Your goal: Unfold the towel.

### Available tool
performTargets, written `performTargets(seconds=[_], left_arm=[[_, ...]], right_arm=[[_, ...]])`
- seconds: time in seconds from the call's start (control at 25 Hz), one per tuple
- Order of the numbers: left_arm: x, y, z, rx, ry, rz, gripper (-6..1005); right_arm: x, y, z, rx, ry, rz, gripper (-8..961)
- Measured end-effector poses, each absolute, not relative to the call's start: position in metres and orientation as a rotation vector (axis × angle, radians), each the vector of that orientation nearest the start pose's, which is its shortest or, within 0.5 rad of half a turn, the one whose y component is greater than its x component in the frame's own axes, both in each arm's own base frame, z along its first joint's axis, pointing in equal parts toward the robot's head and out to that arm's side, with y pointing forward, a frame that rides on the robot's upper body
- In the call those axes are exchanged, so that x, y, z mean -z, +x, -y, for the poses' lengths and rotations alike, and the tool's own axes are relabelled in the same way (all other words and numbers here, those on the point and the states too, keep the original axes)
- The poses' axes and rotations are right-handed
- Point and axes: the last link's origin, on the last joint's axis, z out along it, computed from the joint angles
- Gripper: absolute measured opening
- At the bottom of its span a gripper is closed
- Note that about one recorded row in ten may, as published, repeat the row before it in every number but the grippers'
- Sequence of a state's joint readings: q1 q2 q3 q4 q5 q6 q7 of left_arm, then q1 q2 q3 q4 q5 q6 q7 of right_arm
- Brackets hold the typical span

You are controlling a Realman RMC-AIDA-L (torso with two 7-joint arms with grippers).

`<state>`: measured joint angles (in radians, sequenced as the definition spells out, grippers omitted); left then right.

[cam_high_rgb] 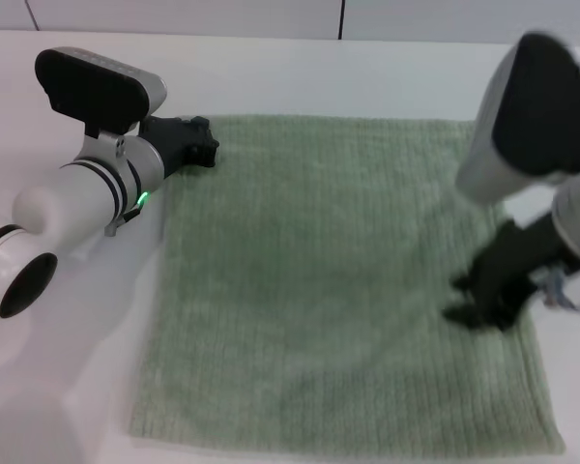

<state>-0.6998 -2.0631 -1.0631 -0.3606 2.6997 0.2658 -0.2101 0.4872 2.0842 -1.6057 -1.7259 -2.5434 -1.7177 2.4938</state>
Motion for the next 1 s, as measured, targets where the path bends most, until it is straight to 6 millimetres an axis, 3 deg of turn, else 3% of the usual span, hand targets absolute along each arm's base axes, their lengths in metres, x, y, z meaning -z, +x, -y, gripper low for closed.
performTargets(seconds=[0.04,0.16,0.2,0.24,0.28,0.4,0.56,0.72,1.0], left_arm=[[0.083,-0.27,-0.415,0.217,-2.021,0.738,49],[0.083,-0.27,-0.415,0.218,-2.021,0.738,49],[0.083,-0.27,-0.415,0.22,-2.021,0.737,49],[0.083,-0.27,-0.415,0.22,-2.021,0.737,50],[0.083,-0.27,-0.415,0.223,-2.02,0.737,50],[0.079,-0.27,-0.414,0.268,-1.994,0.747,50],[0.07,-0.274,-0.409,0.365,-1.933,0.769,51],[0.044,-0.282,-0.395,0.572,-1.79,0.747,52],[0.019,-0.293,-0.37,0.745,-1.66,0.658,121]], right_arm=[[0.004,0.132,-0.298,0.57,-2.796,-0.464,318],[0.0,0.126,-0.309,0.338,-2.709,-0.414,318],[-0.002,0.126,-0.318,0.172,-2.646,-0.389,318],[-0.002,0.126,-0.318,0.172,-2.646,-0.389,318],[-0.003,0.131,-0.327,0.039,-2.582,-0.393,318],[-0.004,0.144,-0.342,-0.112,-2.466,-0.448,318],[-0.006,0.157,-0.352,-0.231,-2.359,-0.489,317],[-0.006,0.174,-0.356,-0.319,-2.227,-0.423,317],[-0.006,0.193,-0.356,-0.341,-2.029,-0.357,571]])
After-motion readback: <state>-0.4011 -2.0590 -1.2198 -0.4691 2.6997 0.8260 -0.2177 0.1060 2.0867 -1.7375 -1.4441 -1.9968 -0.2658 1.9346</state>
